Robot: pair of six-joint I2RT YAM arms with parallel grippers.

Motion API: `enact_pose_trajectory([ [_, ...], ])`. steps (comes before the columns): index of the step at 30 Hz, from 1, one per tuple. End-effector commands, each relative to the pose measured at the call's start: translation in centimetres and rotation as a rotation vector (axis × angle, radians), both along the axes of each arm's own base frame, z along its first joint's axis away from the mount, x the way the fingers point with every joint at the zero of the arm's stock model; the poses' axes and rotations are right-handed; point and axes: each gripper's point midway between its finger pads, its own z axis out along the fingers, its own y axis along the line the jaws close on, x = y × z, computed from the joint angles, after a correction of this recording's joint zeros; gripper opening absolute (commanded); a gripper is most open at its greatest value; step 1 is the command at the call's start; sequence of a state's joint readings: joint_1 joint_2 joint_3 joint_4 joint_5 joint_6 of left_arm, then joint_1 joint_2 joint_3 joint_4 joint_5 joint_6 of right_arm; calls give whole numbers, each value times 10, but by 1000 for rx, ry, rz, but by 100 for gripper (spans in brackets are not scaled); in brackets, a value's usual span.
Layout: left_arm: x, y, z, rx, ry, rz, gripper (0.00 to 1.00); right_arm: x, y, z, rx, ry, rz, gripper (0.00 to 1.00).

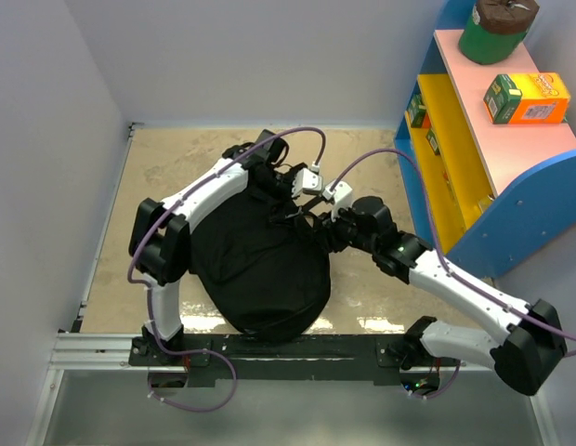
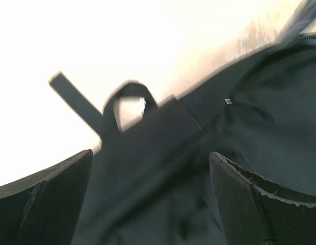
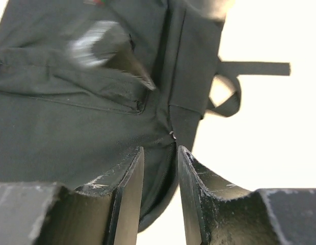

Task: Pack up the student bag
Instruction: Zip the student bag at the center of the board.

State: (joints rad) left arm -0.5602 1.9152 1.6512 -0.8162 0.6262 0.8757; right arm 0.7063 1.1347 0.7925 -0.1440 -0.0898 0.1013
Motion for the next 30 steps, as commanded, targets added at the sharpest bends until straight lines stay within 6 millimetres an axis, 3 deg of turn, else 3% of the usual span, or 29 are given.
enact_pose_trajectory([
  [1,4,-26,4,-89,24,-176,100,2,-13,61,0,-212,26,36],
  [2,3,-29,2,-94,42,-192,100,-1,-16,73,4,-269,46,36],
  [3,1,-32,7,-107,61,-210,100,-7,-15,74,7,-286,85,36],
  [7,5,-35,-26,-55,103,-259,100,-11,-29,91,-2,-411,82,51],
  [12,-7,-29,-41,-16,166,-337,90,-12,-32,95,-67,-499,135,52],
  [16,-13,-24,-49,-10,170,-379,82,-2,-20,74,-177,-463,219,52],
  [18,-14,-24,-49,-10,174,-389,74,0,-14,70,-214,-464,276,52],
  [21,-13,-28,-40,-45,168,-393,58,8,-8,56,-300,-443,336,52],
  [24,-13,-31,-33,-73,162,-399,38,12,-3,38,-389,-420,391,51],
  [25,-13,-32,-32,-78,162,-400,26,11,1,32,-411,-414,411,50],
  [28,-14,-32,-28,-87,156,-402,12,9,5,8,-552,-406,467,50],
  [30,-14,-33,-24,-92,152,-401,7,6,8,-10,-631,-405,513,49],
])
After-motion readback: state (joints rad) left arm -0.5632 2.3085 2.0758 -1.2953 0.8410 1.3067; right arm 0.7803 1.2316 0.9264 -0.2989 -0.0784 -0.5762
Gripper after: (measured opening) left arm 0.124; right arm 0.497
